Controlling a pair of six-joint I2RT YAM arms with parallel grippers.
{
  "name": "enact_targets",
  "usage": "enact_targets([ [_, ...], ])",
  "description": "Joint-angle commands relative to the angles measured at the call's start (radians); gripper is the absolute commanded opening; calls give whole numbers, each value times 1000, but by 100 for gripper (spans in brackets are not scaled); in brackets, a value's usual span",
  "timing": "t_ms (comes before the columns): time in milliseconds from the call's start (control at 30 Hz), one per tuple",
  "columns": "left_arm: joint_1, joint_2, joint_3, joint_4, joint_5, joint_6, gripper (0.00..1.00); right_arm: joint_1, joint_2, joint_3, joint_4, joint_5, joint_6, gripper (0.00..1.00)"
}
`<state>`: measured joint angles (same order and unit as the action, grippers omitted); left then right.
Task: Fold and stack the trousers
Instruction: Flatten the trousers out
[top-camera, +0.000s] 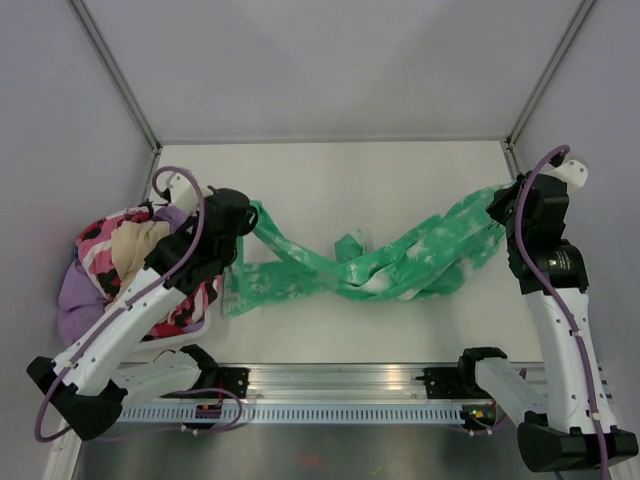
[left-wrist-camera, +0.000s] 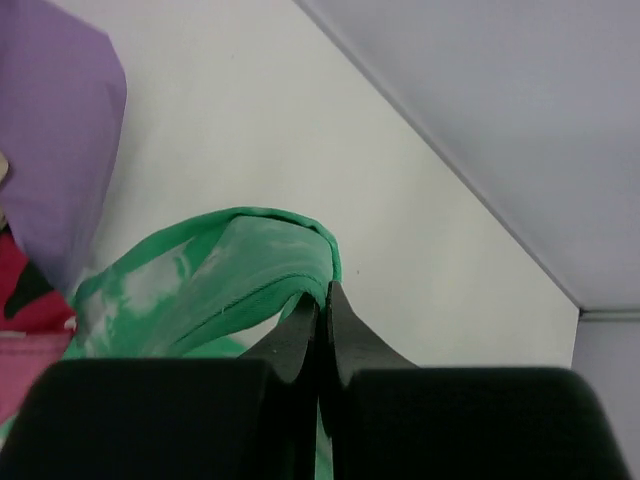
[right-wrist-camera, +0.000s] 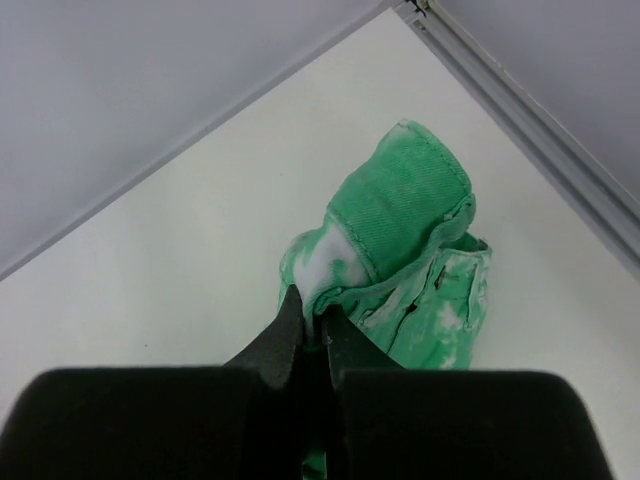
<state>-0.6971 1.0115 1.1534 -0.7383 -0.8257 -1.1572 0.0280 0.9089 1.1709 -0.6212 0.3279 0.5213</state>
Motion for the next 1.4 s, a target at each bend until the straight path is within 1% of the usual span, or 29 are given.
enact_targets([
  [0,94,79,129,115,63,247,2,-3,12,52,9,51,-40,0],
  [67,134,113,170,139,83,313,2,-4,2,59,17,51,-47,0],
  [200,140,110,277,163,83,480,2,-5,-39,125,-15,75,-84,0],
  [433,140,-30,411,93,66,709,2,-3,-136,294,-109,65,-116,0],
  [467,140,-45,436,68,69,728,2,-5,-143,315,-120,53,-118,0],
  [533,140,-34,535,-53,94,778,2,-4,-151,390,-162,36,-124,0],
  [567,140,-2,618,-111,108,789,2,-3,-142,459,-185,22,-124,0],
  [600,140,19,655,-227,114,804,2,-3,-134,501,-233,11,-130,0],
  [667,140,77,725,-335,115,801,2,-5,-99,608,-287,-21,-138,0],
  [700,140,87,720,-389,117,798,2,-5,-84,634,-343,-29,-142,0],
  [733,140,91,701,-395,129,788,2,-5,-71,647,-369,-26,-153,0],
  [767,140,96,651,-394,181,771,2,-5,-58,627,-388,-20,-156,0],
  [800,140,91,620,-379,219,716,2,-4,-59,598,-406,-9,-153,0],
  [833,140,85,585,-356,274,696,2,-3,-64,563,-410,9,-147,0],
  [867,140,75,512,-331,362,665,2,-3,-82,477,-405,11,-124,0],
  [900,140,46,472,-275,396,607,2,-5,-93,428,-381,7,-113,0],
  [933,139,26,386,-239,466,587,2,-5,-116,385,-365,-10,-101,0],
  [967,139,9,343,-208,491,562,2,-4,-123,306,-350,-24,-80,0],
  [1000,139,-26,301,-182,514,523,2,-5,-130,268,-316,-36,-70,0],
  [1033,137,-46,217,-140,549,510,2,-5,-134,238,-299,-61,-61,0],
  [1100,137,-97,142,-121,553,478,2,-4,-131,162,-267,-79,-35,0],
  [1133,137,-111,76,-112,542,475,2,-3,-119,133,-259,-92,-24,0],
  [1233,137,-155,-21,-102,533,475,2,-5,-101,86,-226,-115,11,0],
  [1367,137,-159,-76,-72,576,505,2,-5,-79,29,-180,-116,52,0],
])
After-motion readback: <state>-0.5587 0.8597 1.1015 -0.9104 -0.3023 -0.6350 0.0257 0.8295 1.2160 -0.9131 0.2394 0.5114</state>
